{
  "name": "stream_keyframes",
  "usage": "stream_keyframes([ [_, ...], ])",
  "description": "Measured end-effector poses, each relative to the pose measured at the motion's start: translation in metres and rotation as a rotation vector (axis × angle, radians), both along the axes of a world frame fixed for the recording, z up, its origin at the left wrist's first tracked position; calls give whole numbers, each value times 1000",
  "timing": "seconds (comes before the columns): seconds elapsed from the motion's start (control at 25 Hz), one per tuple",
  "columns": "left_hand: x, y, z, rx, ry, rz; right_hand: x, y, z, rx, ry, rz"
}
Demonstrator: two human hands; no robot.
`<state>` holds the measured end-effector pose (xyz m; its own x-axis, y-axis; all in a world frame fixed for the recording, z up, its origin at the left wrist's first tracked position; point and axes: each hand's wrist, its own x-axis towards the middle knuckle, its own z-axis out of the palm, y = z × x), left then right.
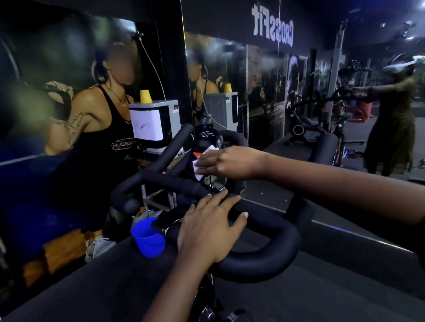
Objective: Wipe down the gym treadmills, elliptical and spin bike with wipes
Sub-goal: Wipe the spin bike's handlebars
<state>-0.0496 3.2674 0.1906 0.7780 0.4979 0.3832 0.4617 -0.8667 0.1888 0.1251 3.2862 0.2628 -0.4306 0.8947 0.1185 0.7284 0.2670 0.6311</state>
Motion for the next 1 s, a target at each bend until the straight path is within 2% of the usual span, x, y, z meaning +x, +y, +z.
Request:
stream_keyframes([
  [0.08,0,1,0,-6,-5,3,10,10,-1,27,-39,120],
  [0.2,0,1,0,-6,0,0,-6,31,17,-31,-47,-122],
  [0.32,-1,1,0,-13,-9,3,-12,46,39,-30,89,-234],
  [0.44,-1,0,0,-23,-42,12,3,41,50,55,348,-317],
  [0.64,0,-1,0,-24,-54,15,12,14,20,434,823,-414],
  [0.84,-1,-4,3,-26,-53,23,-12,-2,-24,599,1079,-448],
  [0.92,-2,-6,5,-13,-42,39,-24,-7,-37,587,1080,-445],
  [1.0,-3,-9,6,0,-28,53,-32,-13,-48,514,982,-442],
])
